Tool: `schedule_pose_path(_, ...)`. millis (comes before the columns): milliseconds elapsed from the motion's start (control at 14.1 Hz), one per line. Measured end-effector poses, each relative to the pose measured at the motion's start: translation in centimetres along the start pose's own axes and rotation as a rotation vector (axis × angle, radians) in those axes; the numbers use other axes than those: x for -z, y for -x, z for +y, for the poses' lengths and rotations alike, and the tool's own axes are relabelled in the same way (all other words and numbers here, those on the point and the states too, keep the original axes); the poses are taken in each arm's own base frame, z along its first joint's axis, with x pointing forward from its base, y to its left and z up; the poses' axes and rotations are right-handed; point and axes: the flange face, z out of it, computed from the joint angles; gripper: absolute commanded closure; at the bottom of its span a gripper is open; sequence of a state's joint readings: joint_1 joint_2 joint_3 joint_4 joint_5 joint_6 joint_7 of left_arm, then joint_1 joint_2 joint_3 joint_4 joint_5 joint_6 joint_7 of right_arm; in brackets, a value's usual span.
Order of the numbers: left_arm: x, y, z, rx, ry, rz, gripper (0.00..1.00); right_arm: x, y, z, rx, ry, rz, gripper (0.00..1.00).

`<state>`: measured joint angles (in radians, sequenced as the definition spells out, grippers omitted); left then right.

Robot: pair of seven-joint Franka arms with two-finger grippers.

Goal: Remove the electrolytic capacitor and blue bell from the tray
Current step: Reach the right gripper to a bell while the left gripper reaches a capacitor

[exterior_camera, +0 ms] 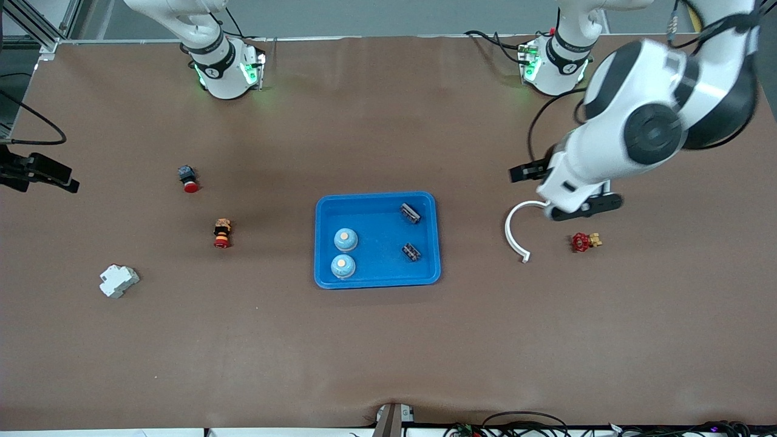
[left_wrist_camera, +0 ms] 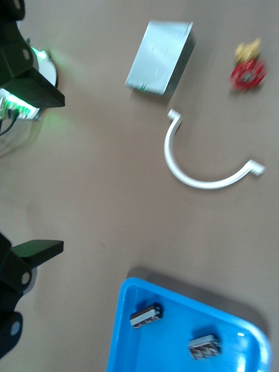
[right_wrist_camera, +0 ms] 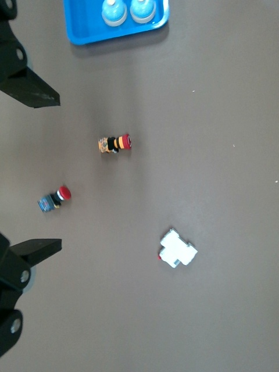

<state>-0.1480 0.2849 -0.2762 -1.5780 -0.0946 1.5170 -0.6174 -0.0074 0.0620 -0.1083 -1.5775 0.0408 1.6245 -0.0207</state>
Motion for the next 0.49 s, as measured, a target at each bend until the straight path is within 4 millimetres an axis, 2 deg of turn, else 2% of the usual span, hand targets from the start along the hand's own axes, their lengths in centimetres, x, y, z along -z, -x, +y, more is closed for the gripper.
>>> schedule_pose_path(71,-1.6,-0.6,1.3,0.006,0.004,-0.012,0.0,-0.3,0.0,-1.9,-0.037,-0.003,-0.007,0.0)
schedule_pose_path(212,-4.1,-1.8,3.9,0.066,0.028,-0.005,0.0,-1.8,0.1,-7.8,-0.097,-0.004,-0.011,0.0)
schedule_pose_path(353,-6.7,-2.0,7.3,0.171,0.052,0.014,0.0,-4.5,0.6,-14.1,-0.135,-0.005,0.0,0.0)
schedule_pose_path(495,-9.3,-1.6,10.7,0.232,0.066,0.027,0.0,-8.2,1.2,-18.7,-0.167,-0.003,0.0,0.0)
